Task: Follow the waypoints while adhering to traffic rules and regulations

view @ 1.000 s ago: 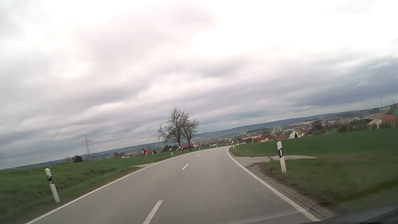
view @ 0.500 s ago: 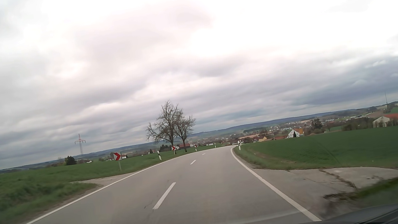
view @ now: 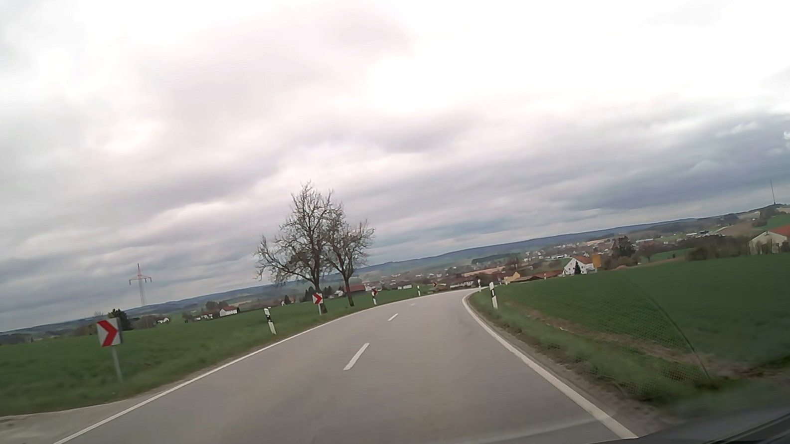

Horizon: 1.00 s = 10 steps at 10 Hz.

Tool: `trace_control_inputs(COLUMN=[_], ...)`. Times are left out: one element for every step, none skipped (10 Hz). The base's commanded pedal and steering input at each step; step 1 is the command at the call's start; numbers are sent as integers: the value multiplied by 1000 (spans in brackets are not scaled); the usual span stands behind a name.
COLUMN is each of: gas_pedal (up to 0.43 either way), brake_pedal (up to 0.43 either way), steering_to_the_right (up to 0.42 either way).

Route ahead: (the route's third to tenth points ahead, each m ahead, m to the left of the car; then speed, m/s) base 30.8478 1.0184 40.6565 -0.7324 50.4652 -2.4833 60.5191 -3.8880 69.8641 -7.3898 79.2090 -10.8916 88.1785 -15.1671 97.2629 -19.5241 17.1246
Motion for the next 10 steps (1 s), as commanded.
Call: trace_control_inputs(gas_pedal=[79,79,79,79,79,79,79,79,79,79], brake_pedal=[0,0,0,0,0,0,0,0,0,0], steering_to_the_right=[15,16,16,17,17,18,19,19,19,19])
